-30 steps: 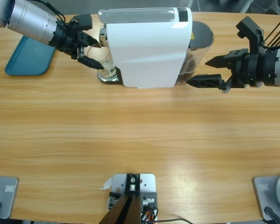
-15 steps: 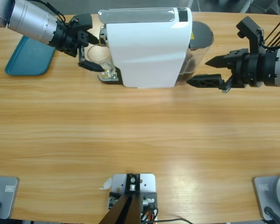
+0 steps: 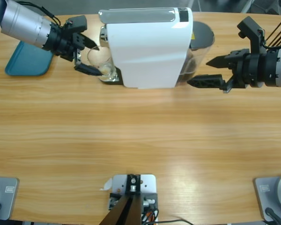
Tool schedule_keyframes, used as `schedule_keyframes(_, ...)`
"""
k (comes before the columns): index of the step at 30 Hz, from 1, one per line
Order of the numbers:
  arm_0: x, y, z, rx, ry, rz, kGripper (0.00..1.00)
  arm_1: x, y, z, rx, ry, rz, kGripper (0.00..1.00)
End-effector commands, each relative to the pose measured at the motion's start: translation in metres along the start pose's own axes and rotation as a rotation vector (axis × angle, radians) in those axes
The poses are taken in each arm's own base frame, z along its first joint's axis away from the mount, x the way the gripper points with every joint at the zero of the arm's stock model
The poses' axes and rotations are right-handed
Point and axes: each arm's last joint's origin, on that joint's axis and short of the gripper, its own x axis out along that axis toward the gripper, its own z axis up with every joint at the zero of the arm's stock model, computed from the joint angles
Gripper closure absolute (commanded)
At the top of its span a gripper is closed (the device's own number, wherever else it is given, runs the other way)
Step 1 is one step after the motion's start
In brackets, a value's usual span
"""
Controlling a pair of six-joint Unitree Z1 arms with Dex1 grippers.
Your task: Pour coffee
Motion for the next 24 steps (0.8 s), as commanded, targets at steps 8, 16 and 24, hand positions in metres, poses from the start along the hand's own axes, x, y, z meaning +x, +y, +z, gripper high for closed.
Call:
schedule_keyframes(8, -0.011, -0.008, -0.011, -0.031, 0.111, 0.074, 0.0, -0.007, 0.001, -0.01, 0.002, 0.011, 0.007, 0.041)
schedule_keyframes(16, -0.062, -0.022, -0.031, -0.181, 0.099, 0.184, 0.0, -0.016, 0.004, -0.006, -0.005, -0.02, -0.005, 0.041)
schedule_keyframes(24, -0.102, -0.062, -0.032, -0.612, 0.109, 0.333, 0.004, -0.06, 0.01, 0.053, 0.119, 0.032, -0.093, 0.127)
